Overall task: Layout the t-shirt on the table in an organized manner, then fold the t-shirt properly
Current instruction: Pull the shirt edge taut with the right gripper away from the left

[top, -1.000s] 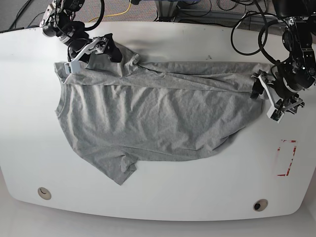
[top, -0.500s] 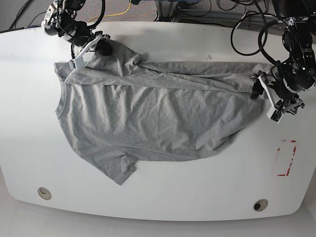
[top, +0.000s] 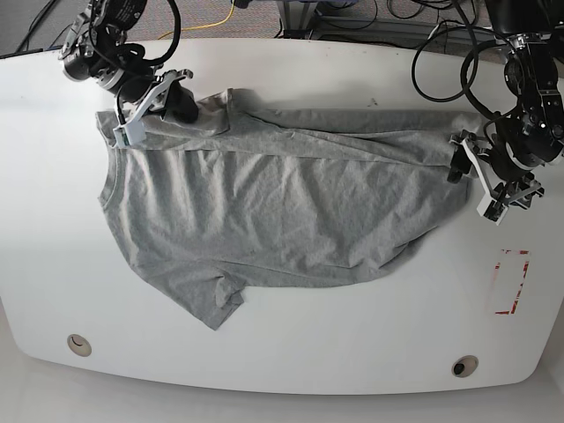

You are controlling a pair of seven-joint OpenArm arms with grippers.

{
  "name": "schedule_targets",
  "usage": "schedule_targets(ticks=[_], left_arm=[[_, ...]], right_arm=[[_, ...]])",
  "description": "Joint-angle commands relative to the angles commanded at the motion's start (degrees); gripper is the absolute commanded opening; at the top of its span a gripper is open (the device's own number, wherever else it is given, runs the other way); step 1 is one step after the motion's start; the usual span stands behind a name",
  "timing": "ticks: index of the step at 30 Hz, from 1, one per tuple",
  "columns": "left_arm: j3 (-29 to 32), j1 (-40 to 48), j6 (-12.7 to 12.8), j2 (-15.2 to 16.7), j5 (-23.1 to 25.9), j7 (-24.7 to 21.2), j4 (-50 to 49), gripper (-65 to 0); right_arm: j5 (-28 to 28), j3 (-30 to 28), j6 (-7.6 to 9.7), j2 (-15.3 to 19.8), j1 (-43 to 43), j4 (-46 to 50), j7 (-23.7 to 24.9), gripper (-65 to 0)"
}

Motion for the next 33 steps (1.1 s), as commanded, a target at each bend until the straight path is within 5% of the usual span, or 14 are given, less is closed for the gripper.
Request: schedule_targets(ticks=[15,18,20,22,25,33], left_arm=[[0.00,0.00,0.18,0.00,0.00,0.00,0.00,-19.2],[0.00,0.00,0.18,0.00,0.00,0.00,0.09,-19.2],[0.00,0.00,0.18,0.00,0.00,0.00,0.09,-19.2],[0.00,0.00,0.18,0.00,0.00,0.00,0.09,-19.2],[0.00,0.00,0.18,0.00,0.00,0.00,0.18,-19.2],[0.00,0.00,-0.09,0.00,-0.44,0.00,0.35,-19.2]], right_arm=[[0.18,-0.09,0.00,5.45,15.91,-12.57,0.00,-62.1],[0.18,-0.09,0.00,7.56,18.02,-17.05,0.00,-49.8],[0.18,-0.09,0.00,8.88,18.73,-18.90,0.00,-36.9],[0.26,0.26,0.00,10.37,18.90,-19.60,0.00,-17.4],[0.62,0.35,0.00,12.04,18.46,-19.52,0.00,0.0],[0.35,0.53,0.00,16.18,11.69,-13.98,0.00,0.0]])
